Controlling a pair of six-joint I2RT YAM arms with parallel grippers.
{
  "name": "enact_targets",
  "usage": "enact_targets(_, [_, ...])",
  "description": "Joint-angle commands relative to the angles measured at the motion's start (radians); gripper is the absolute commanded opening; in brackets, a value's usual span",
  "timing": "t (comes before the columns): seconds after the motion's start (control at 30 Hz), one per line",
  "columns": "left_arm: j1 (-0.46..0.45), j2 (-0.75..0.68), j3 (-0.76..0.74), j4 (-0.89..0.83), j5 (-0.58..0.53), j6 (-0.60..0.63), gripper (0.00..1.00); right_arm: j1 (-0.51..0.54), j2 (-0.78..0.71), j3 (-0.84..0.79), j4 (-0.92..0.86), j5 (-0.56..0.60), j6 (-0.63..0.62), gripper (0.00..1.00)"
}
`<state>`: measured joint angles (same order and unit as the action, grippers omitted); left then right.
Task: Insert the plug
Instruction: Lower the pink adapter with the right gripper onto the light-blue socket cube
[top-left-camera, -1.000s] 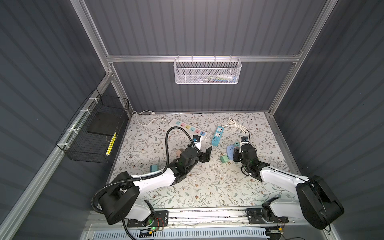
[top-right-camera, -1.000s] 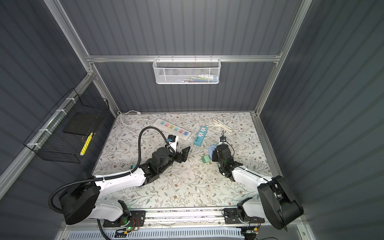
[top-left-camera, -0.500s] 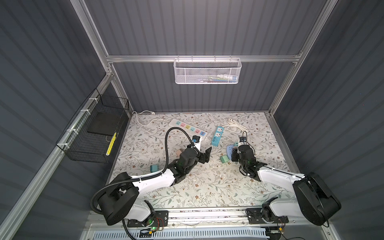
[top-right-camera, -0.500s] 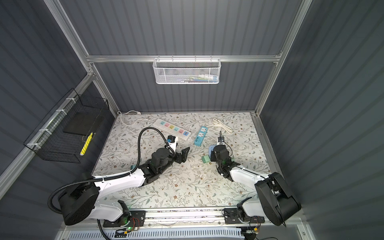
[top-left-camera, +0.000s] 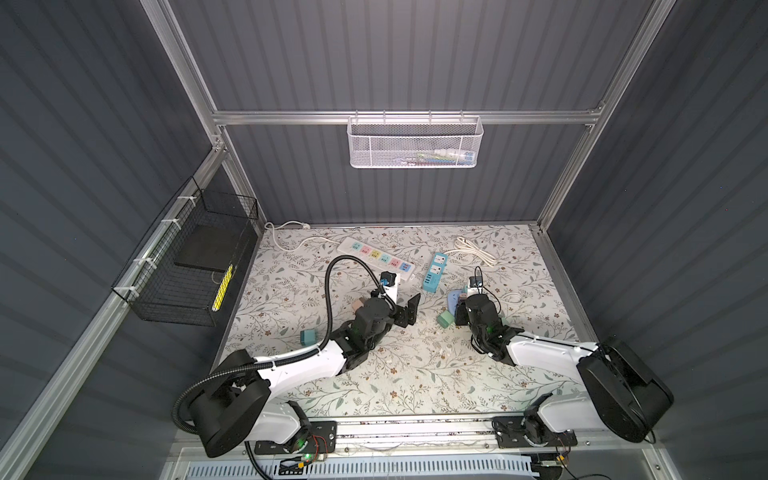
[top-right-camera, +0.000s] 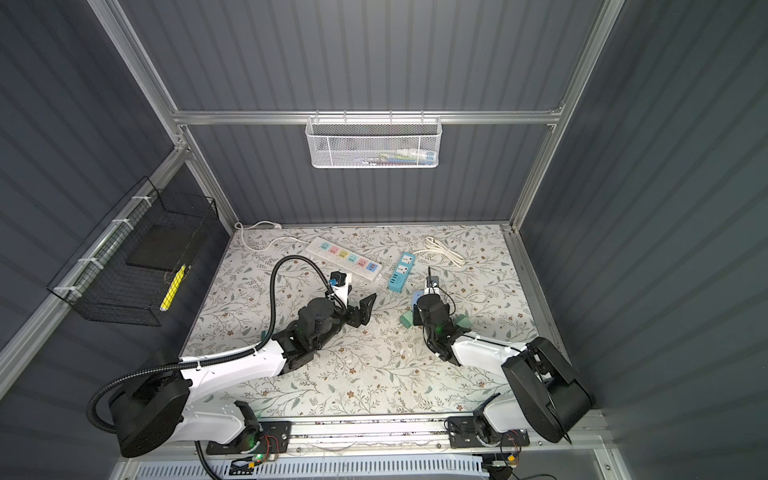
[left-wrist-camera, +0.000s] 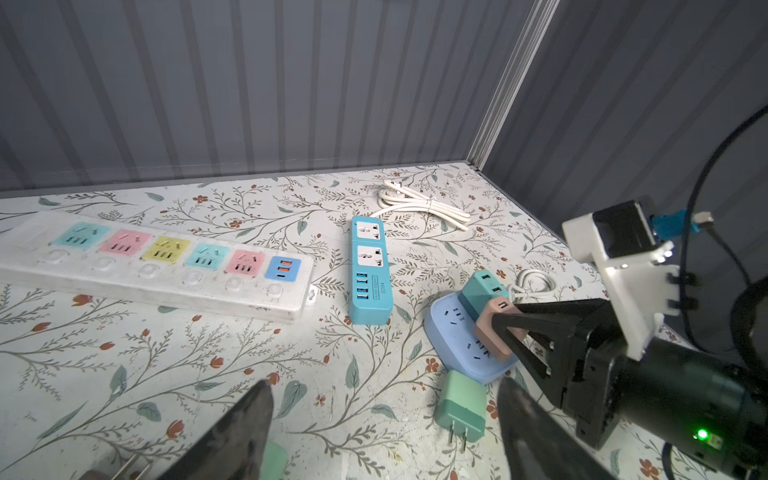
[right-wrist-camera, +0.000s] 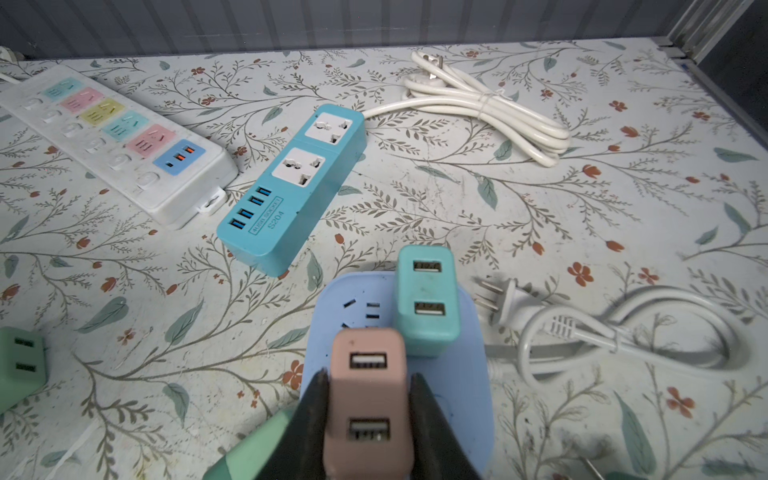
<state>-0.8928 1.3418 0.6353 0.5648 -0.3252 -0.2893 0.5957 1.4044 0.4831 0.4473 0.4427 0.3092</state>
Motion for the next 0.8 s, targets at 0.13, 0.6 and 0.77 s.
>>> enact_targets(0.13, [0.006, -0.079, -0.082, 0.090, -0.061, -0.006, 0.84, 0.046, 0.067, -0.039, 0.040, 0.052, 0.015, 0.12])
enact_targets(0.6, [0.006, -0.155, -0.171, 0.168, -0.046, -0.029, 0.83, 0.098, 0.164, -0.085, 0.178, 0.124, 0.025, 0.10])
enact_targets(0.77, [0.005, -0.159, -0.164, 0.160, -0.020, -0.045, 0.82, 0.097, 0.125, -0.051, 0.095, 0.163, 0.019, 0.10])
